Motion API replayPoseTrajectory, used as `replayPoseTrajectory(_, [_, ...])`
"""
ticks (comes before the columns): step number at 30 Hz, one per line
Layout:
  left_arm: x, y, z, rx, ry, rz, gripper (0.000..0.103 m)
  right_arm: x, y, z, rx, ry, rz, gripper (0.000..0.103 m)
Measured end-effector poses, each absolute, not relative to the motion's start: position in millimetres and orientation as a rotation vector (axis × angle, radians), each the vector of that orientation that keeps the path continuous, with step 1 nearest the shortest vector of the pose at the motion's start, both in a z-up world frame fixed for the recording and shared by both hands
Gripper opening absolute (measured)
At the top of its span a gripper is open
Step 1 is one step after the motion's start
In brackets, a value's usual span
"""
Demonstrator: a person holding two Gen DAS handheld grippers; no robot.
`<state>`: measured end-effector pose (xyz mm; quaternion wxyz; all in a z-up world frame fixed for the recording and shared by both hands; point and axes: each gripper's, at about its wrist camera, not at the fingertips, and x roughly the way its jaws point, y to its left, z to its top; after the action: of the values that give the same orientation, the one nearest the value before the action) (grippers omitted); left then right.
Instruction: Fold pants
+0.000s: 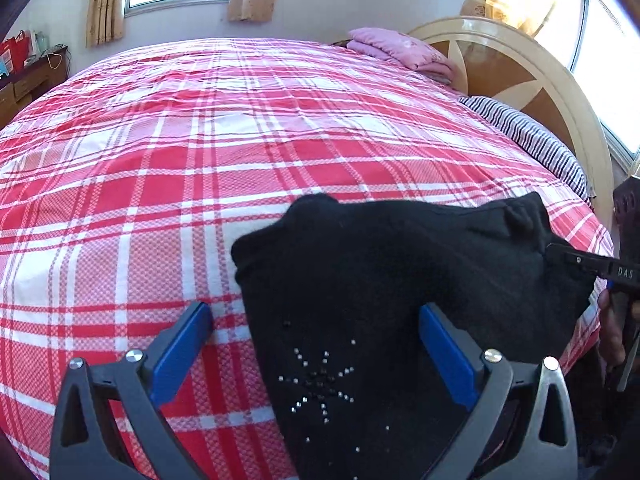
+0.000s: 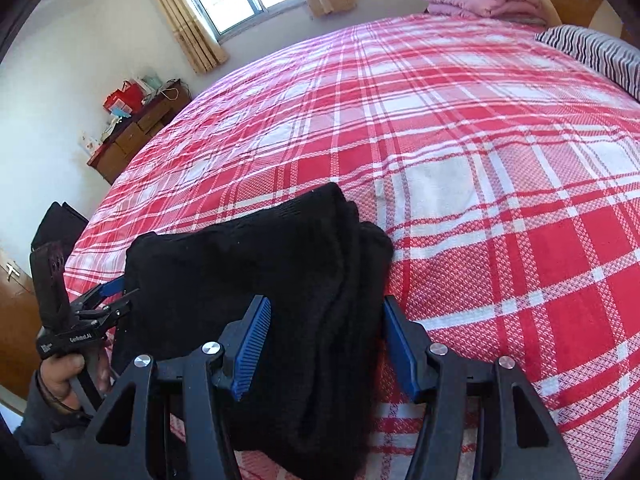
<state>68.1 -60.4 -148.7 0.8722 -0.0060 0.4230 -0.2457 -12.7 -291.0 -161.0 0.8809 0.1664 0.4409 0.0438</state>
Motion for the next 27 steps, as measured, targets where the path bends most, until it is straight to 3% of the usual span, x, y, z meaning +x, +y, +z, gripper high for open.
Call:
replayPoseTrajectory(3, [69,-63,-149,0.000,0.882,-0.513,0.103,-13,-291,-160,0.348,0.909,0.090,0.058])
replayPoseTrajectory(8, [69,-60,-149,-0.008,0.875,-0.532,0.103,-16,-296,-158,0.394,0.894,0.114,0.038])
replayPoseTrajectory(11, [67,-58,-148,-0.018,0.873,-0.544,0.098,-16,-296,-159,0.409,0.893,0.127,0.037])
replayPoseTrajectory(17, [64,-58,-145,-0.059,0.885,-0.596,0.070,-17,-295,-160,0.410,0.896,0.135,0.032])
replayPoseTrajectory(20, [65,-52,-145,-0.083,0.896,-0.599,0.047,-21,-289,-153,0.384,0.884,0.143,0.029])
replayPoseTrajectory(22, [69,-43,-144,-0.142,0.915,-0.615,0.026,-22,-284,-149,0.367,0.877,0.150,0.028])
replayPoseTrajectory(27, [69,-35,-141,-0.208,0.926,-0.635,0.015,-24,-268,-125,0.313,0.849,0.183,0.027])
